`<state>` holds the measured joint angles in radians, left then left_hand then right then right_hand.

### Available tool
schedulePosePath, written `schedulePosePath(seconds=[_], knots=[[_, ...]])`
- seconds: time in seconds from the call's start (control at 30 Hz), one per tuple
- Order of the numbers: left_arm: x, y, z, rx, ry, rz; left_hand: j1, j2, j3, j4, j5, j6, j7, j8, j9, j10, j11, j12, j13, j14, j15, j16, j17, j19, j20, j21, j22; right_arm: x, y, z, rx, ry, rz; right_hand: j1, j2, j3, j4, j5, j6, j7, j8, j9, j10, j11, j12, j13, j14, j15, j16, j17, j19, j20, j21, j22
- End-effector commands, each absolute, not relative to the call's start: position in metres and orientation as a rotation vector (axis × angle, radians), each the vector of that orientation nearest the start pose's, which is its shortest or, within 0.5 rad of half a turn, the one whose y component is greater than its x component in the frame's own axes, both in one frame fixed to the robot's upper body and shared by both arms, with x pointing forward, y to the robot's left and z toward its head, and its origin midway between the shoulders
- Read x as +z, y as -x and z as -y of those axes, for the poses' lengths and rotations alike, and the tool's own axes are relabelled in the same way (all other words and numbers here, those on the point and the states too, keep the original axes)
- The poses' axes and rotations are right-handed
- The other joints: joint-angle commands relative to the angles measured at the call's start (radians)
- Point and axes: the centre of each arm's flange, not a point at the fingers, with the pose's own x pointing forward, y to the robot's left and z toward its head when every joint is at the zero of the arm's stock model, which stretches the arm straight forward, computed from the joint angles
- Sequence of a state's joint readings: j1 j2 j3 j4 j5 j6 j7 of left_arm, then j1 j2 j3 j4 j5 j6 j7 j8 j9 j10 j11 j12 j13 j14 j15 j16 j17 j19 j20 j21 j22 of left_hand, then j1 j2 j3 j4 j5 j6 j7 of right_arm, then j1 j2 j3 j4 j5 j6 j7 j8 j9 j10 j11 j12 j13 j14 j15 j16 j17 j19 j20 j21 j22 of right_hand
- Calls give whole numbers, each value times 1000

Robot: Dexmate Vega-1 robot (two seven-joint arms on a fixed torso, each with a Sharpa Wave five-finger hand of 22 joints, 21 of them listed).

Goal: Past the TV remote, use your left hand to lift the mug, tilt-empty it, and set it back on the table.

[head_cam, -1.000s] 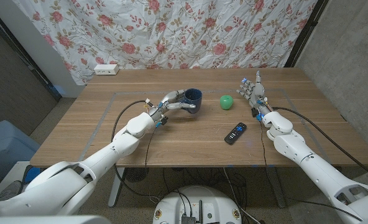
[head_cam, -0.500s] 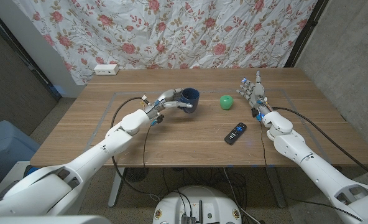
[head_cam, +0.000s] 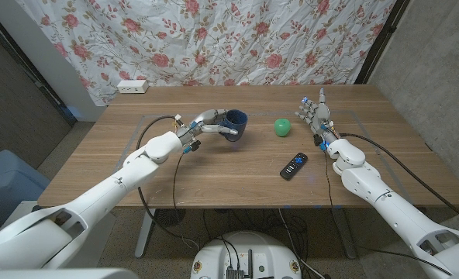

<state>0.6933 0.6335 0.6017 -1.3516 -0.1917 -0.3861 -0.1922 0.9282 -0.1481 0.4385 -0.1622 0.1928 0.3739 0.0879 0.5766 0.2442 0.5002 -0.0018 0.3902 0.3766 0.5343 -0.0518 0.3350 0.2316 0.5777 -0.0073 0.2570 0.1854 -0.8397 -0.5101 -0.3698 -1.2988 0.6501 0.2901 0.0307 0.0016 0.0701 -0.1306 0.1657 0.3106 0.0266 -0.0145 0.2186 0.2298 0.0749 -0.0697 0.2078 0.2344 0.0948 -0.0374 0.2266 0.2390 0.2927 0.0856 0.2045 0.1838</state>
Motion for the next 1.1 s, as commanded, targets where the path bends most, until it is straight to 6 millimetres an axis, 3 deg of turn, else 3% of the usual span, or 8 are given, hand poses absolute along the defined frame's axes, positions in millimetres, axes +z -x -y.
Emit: schedulePosePath(seconds=[0.03,0.57,0.8,1.1], knots=[[12,-617,-208,-510,-765,697,89,118,-5,-1,8,36,2,36,12,63,-49,5,6,10,-62,8,4,8,2,7,1,-27,-653,291,206,-41,593,-9,50,0,7,6,7,-2,5,5,2,-2,6,5,6,-6,4,4,5,-3,5,2],[38,-599,-232,-451,-885,670,86,133,-21,2,10,34,6,45,14,63,-46,5,17,11,-61,15,9,13,5,7,2,-27,-653,291,206,-41,593,-9,51,0,7,6,7,-2,5,5,3,-2,6,5,7,-5,5,4,5,-3,5,2],[49,-594,-230,-468,-964,670,89,139,-32,0,12,68,7,63,14,91,-50,14,25,25,-60,23,9,27,5,11,3,-27,-653,291,206,-41,593,-9,50,0,7,6,6,-1,5,5,3,-2,6,5,6,-6,4,4,5,-2,5,2],[63,-591,-222,-479,-1078,656,86,150,-44,1,13,43,13,54,7,84,-49,9,33,27,-60,27,10,30,8,11,3,-27,-653,291,206,-41,593,-9,51,0,7,6,7,-1,5,5,2,-2,6,5,7,-6,5,4,5,-3,5,2]])
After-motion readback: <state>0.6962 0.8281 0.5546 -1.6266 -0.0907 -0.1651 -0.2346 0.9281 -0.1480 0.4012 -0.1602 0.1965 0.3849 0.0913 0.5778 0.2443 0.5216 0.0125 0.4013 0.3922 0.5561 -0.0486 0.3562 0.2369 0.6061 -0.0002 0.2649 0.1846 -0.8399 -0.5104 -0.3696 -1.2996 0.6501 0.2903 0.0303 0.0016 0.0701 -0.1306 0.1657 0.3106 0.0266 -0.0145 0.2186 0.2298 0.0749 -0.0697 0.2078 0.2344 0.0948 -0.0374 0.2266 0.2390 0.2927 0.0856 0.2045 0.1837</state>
